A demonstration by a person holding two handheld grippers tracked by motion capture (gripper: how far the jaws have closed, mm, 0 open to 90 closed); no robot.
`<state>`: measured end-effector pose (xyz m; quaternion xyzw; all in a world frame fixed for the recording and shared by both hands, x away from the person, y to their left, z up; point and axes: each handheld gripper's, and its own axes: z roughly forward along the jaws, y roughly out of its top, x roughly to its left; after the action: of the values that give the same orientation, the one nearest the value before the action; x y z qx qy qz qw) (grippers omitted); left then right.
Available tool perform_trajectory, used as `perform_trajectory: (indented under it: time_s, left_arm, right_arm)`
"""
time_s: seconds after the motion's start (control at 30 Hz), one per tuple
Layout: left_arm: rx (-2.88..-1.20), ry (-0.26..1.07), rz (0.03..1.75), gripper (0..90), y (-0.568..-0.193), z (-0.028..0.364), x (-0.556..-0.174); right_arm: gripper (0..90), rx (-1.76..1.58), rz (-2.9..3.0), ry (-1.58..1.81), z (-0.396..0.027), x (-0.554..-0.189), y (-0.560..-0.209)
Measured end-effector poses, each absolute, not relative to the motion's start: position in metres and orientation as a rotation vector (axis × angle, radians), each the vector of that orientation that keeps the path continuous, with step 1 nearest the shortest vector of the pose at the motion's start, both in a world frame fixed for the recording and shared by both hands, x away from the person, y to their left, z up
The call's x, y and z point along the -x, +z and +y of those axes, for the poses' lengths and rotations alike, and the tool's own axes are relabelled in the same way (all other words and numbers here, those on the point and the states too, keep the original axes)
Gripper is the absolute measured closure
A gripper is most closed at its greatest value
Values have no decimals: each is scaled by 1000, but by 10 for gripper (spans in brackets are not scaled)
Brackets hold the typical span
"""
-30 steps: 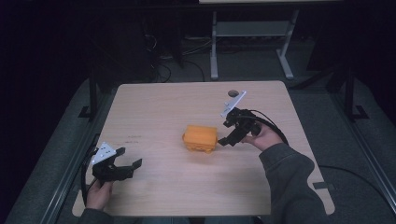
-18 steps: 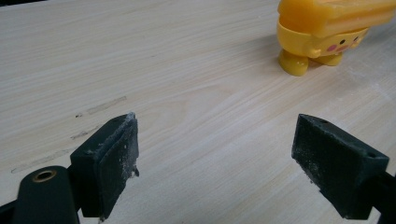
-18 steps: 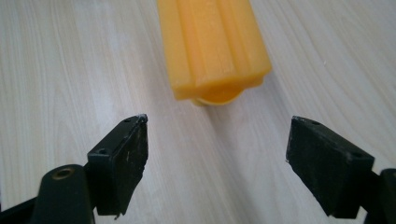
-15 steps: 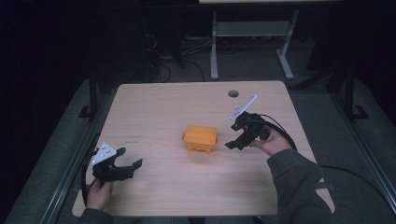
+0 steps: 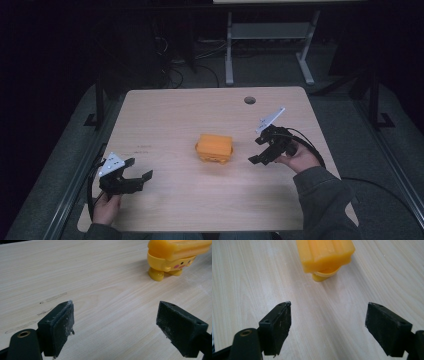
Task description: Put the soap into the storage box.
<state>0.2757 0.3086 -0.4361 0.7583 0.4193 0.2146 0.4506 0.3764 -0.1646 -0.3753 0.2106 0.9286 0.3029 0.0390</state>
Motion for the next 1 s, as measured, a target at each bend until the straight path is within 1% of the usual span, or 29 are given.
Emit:
perform_trajectory:
  time_s: [0.2,1.0]
  left_arm:
    - [-1876,530,1035,141,-436,308,-276]
    - [-1888,532,1038,141,-437,307,-275]
  right_arm:
    - [203,-687,2838,941,-174,-370,-377]
    - [204,-804,2828,958,-207,-348,-403]
